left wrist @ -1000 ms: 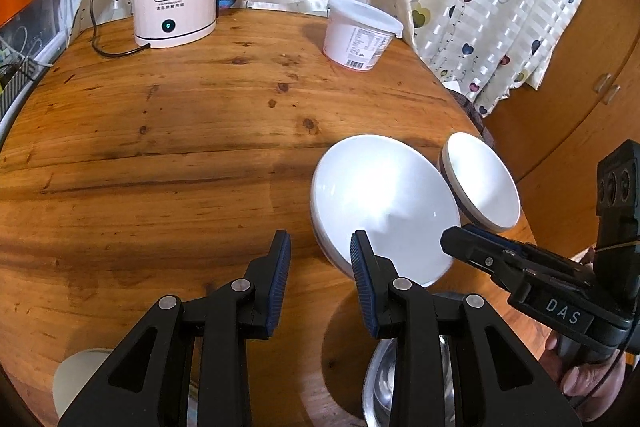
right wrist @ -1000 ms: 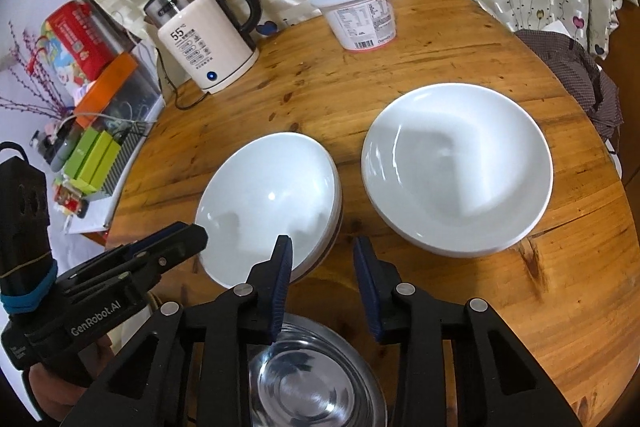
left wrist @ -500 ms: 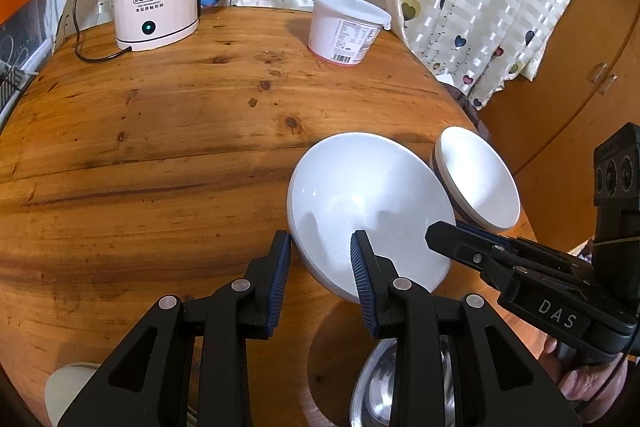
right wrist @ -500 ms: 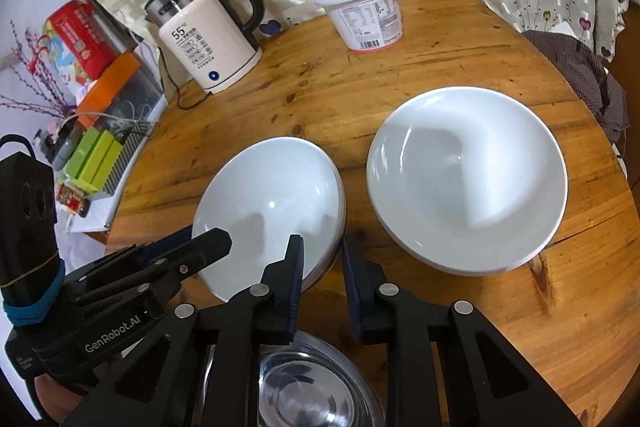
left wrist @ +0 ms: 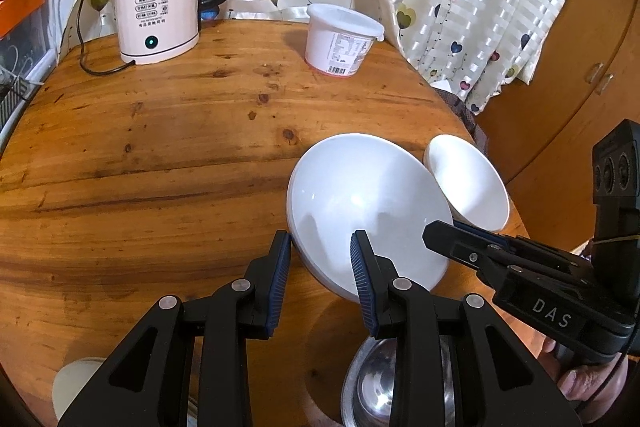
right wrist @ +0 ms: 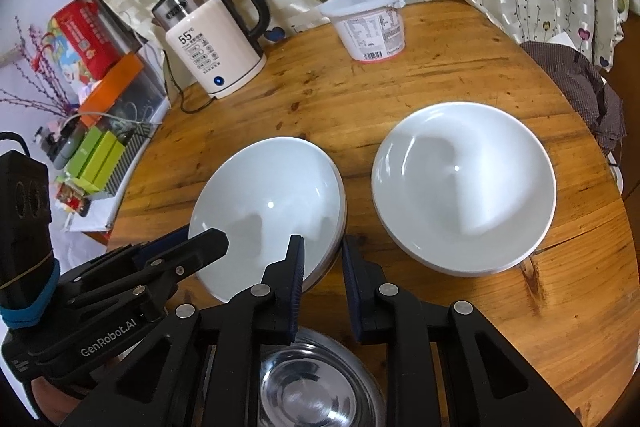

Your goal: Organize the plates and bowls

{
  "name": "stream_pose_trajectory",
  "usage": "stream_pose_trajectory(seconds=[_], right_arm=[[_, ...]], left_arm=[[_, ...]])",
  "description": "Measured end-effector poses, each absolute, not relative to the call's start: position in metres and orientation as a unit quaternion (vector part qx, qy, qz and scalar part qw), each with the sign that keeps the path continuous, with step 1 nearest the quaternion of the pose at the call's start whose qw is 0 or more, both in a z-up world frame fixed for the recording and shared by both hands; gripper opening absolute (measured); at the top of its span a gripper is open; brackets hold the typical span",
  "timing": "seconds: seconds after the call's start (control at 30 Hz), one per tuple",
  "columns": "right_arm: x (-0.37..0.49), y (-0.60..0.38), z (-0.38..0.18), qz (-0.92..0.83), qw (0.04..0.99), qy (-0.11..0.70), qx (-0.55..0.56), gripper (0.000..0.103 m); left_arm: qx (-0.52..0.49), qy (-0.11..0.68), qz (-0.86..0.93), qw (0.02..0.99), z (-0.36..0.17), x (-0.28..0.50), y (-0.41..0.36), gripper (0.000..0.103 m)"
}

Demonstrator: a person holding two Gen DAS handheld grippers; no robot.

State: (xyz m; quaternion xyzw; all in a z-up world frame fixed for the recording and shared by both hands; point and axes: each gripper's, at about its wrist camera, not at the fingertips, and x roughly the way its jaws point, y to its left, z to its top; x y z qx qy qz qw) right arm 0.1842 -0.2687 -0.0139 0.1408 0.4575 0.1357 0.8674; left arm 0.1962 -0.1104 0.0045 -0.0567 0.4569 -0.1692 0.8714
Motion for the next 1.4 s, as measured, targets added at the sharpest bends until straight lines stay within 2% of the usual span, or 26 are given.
stream_pose_trajectory(seconds=[0.83,1.4], right_arm=[[0.132,-0.264,0.023,0.141,0.882,0.432,0.128,0.019],[0.092,-0.273,0.027,0.138,0.882,0.431,0.134,0.019]], left_arm=[[-0.053,0.434,-0.175,0.882,0.033,0.147,-0.106,0.032],[-0.039,0.440,-0.184,0.878,0.035,0.107,-0.117,0.032]])
